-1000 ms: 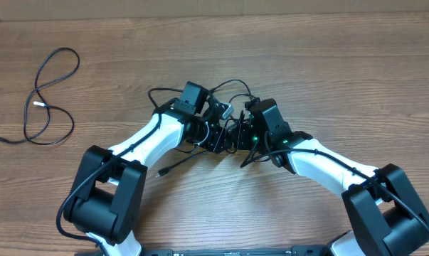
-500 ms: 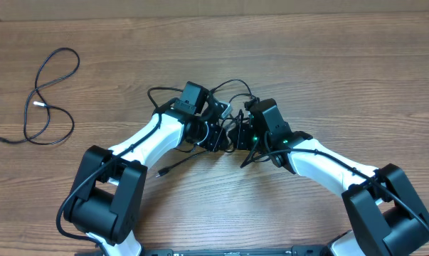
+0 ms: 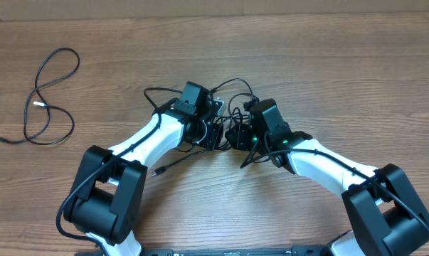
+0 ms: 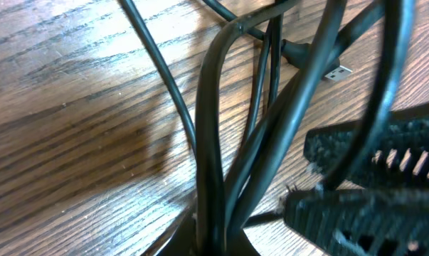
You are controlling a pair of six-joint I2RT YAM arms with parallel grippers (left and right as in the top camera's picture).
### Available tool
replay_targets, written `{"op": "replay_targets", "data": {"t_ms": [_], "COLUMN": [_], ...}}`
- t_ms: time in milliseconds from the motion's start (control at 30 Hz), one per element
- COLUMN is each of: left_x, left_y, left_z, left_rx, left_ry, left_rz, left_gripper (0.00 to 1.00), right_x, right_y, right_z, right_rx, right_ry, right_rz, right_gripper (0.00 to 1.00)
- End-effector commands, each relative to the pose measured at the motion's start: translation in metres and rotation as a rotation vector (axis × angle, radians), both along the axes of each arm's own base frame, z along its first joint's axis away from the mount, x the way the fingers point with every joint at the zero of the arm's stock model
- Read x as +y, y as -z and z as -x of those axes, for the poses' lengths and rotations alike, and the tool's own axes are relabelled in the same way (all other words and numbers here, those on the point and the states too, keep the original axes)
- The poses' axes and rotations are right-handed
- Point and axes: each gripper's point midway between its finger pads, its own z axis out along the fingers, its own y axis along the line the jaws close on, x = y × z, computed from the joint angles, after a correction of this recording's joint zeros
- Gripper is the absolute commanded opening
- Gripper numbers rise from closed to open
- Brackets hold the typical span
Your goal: Untangle cables
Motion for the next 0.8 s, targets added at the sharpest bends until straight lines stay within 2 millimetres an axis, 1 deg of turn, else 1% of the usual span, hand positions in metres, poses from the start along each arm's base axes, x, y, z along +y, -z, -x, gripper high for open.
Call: {"op": "replay_targets", "data": {"t_ms": [0,300,467,567,633,767], "left_x": [0.001,0.001,0.001,0.001,0.001,0.001], "left_y": [-0.001,-0.001,-0.001,-0.001,-0.001,-0.001], "left_z": [0.001,0.001,0.001,0.001,0.001,0.001], "left_rx": [-0.007,-0.008,-0.008,-0.008,-0.007,-0.007], "left_ry": [-0.011,-0.011,-0.011,-0.011,-0.011,-0.011], "left_rz": [-0.014,-0.014,-0.014,-0.013,-0.013,-0.013], "left_gripper": [0.04,0.04,0.05,0.04,0.04,0.04], "right_x": [0.002,0.004,0.005,0.000,0.001,0.007], "right_y": [0.002,0.013,0.012,0.015,0.017,0.020], "right_z": [0.001,-0.003,-0.006,-0.010,-0.010,-0.008], "right_rx": [0.001,0.034,0.017,-0.006,-0.011,-0.012], "right_ry": [-0.005,0.035,0.038,0.068,0.070,0.058], "right_rz": [-0.002,-0.019,-0.024,0.019,0.031,0.029], "right_gripper": [0.32,0.33,0.33,0.33,0.33,0.28]}}
